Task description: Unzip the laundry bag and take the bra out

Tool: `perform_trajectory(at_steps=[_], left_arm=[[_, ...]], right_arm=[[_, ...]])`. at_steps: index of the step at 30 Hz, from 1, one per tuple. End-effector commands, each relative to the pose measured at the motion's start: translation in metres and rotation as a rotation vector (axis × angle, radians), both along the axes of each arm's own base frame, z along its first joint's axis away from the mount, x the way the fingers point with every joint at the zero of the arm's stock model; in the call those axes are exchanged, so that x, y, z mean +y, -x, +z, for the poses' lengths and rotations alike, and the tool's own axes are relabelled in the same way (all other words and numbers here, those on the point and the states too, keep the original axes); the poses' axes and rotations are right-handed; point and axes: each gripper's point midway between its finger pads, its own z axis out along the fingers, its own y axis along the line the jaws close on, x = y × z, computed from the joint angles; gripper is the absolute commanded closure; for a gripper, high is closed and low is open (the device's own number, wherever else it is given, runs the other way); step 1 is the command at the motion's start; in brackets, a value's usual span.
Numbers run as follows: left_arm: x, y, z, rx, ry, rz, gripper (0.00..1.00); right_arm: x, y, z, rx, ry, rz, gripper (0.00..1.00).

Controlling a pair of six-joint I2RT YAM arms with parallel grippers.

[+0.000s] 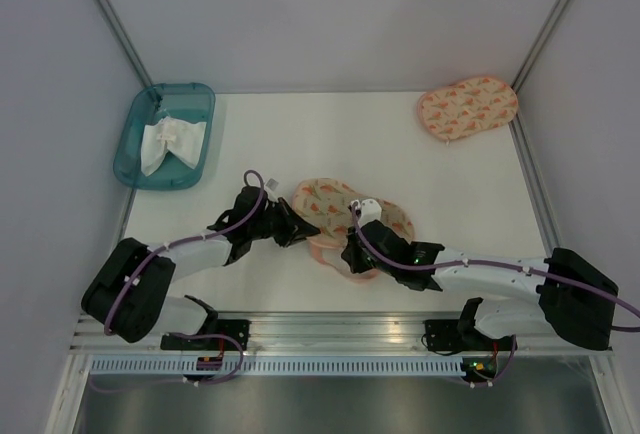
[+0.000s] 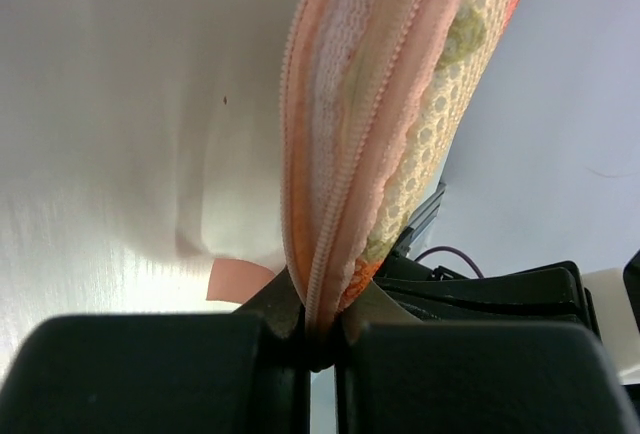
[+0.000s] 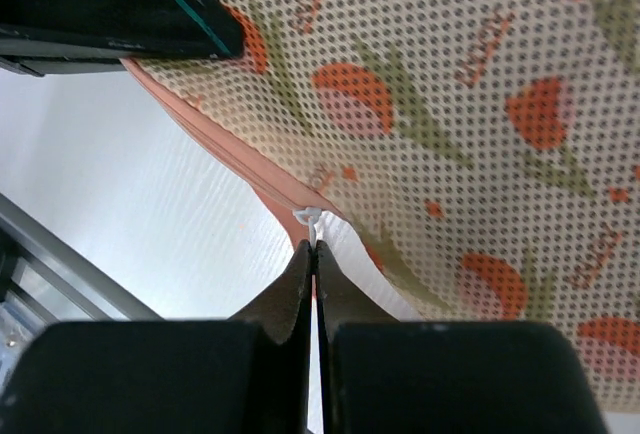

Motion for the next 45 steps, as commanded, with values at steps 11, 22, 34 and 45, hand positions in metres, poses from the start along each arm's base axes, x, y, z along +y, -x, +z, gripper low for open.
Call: perform_trajectory(at_steps=[11, 22, 34, 45], left_arm=[[0.032, -0.059, 0.032, -0.121, -0.017, 0.043, 0.98], [0.038, -0.103, 0.025, -0.156, -0.038, -0.087, 0.98], [0.006, -0.157, 0.038, -0.242, 0.018, -0.201, 0.22], [-0.019, -0.028, 0.013, -0.104, 0.017, -0.185, 0.00]], right_arm=[[-0.064, 0.005, -0.029, 0.033, 0.209, -0.161, 1.00], [-0.070, 0.005, -0.021, 0.019, 0.216, -0.172, 1.00], [-0.035, 0.010, -0.019, 0.049, 0.106, -0.070, 1.00], [0.028, 0.011, 0.004, 0.020, -0.068, 0.133, 1.00]])
